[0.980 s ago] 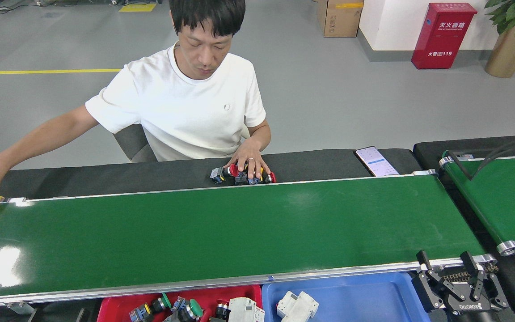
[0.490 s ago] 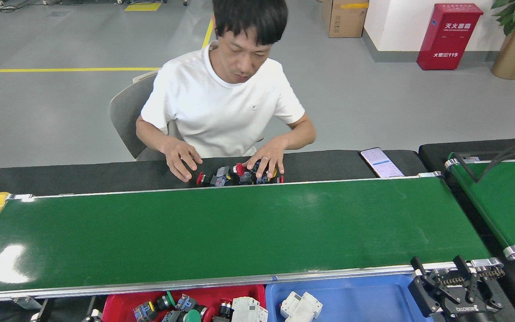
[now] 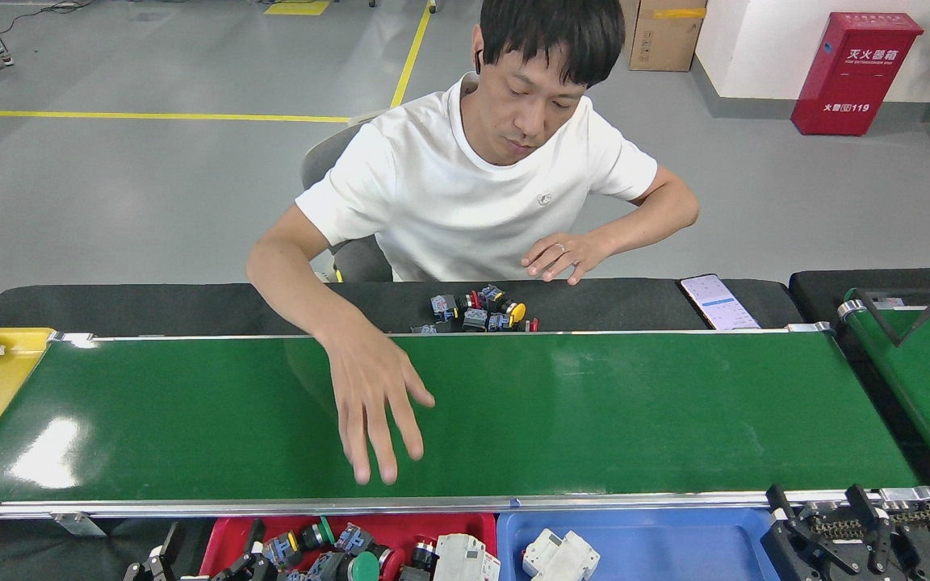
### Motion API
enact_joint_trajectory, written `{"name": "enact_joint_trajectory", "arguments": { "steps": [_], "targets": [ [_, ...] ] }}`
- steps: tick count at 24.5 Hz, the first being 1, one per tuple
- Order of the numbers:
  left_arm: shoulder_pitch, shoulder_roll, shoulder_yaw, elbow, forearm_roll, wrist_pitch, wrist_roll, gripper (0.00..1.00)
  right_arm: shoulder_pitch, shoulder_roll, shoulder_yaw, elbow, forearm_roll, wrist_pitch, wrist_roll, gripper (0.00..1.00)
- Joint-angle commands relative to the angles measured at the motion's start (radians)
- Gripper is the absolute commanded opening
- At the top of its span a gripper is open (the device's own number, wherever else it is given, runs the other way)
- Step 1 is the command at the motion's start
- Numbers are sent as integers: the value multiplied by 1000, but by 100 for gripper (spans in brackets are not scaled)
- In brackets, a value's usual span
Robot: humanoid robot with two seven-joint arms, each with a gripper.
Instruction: Pick switch part from conveyor to tray
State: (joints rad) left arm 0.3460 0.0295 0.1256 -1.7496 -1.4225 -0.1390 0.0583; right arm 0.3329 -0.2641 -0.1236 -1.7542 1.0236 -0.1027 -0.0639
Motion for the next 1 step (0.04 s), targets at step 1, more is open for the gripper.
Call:
{"name": "enact_joint_trajectory", "arguments": {
  "steps": [1],
  "targets": [
    [-7, 7, 25, -14, -1, -2, 3, 100, -3, -1, -8, -15, -2, -6, 1, 100]
  ]
}}
